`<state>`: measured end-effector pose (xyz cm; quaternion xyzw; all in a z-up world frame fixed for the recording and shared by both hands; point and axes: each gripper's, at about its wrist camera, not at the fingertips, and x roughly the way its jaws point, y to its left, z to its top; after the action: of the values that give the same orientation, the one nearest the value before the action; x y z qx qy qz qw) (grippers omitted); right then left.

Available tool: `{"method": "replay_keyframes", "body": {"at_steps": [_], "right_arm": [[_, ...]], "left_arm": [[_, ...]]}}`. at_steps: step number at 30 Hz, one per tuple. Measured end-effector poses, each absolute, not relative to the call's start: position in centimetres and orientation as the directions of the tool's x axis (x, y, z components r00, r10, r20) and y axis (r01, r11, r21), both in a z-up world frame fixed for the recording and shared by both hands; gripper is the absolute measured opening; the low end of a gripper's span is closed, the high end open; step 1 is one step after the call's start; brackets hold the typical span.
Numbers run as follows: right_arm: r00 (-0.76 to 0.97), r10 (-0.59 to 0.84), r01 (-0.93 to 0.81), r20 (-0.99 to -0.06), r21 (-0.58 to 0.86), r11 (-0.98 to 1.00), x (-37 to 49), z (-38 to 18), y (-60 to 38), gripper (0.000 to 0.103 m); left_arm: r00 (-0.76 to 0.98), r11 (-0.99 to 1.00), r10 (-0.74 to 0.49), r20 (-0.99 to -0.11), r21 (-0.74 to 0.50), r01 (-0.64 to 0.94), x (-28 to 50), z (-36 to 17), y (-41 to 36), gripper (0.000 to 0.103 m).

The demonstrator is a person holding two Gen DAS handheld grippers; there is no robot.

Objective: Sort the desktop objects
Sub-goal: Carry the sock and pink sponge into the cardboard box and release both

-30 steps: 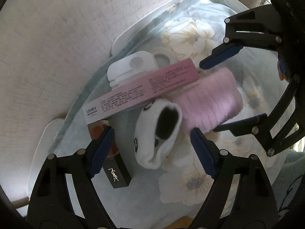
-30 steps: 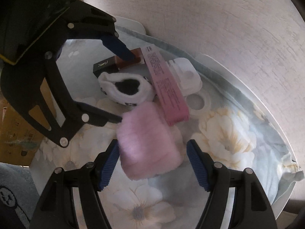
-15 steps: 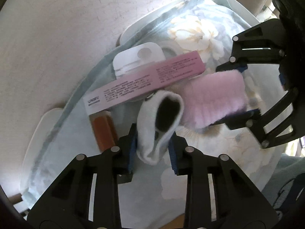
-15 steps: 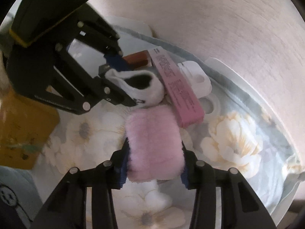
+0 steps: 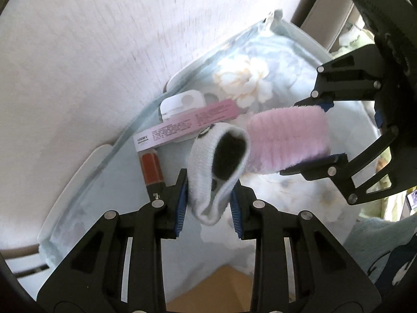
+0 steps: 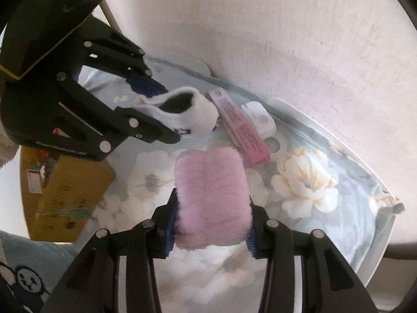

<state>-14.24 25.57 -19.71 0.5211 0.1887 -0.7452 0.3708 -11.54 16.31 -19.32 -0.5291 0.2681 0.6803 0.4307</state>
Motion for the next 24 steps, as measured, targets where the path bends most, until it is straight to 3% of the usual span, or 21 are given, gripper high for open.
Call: {"method": "replay_keyframes", "body": {"at_steps": [5, 14, 24], "right_arm": [[-0.202, -0.37, 0.747, -0.907, 0.101, -0.657, -12.5, -16.5, 25.7, 0.039], [-0.227, -0.399, 0.765, -0.888, 0.091, -0.638, -8.5, -10.1, 22.1, 0.039], [-0.21, -0.44, 0.819, -0.873, 0.088, -0.567, -4.9, -8.4, 16.9, 0.039]], "left_arm": [[-0.109, -0.527, 0.332, -0.937, -0.089, -0.845, -10.8, -15.5, 16.8, 0.026], [-0.201, -0.658, 0.346, -0.917, -0.084, -0.748, -8.1, -12.2, 9.2, 0.026], [-0.334, -0.799, 0.359, -0.872, -0.103, -0.592, -5.4, -8.6, -0.8, 0.026]]}}
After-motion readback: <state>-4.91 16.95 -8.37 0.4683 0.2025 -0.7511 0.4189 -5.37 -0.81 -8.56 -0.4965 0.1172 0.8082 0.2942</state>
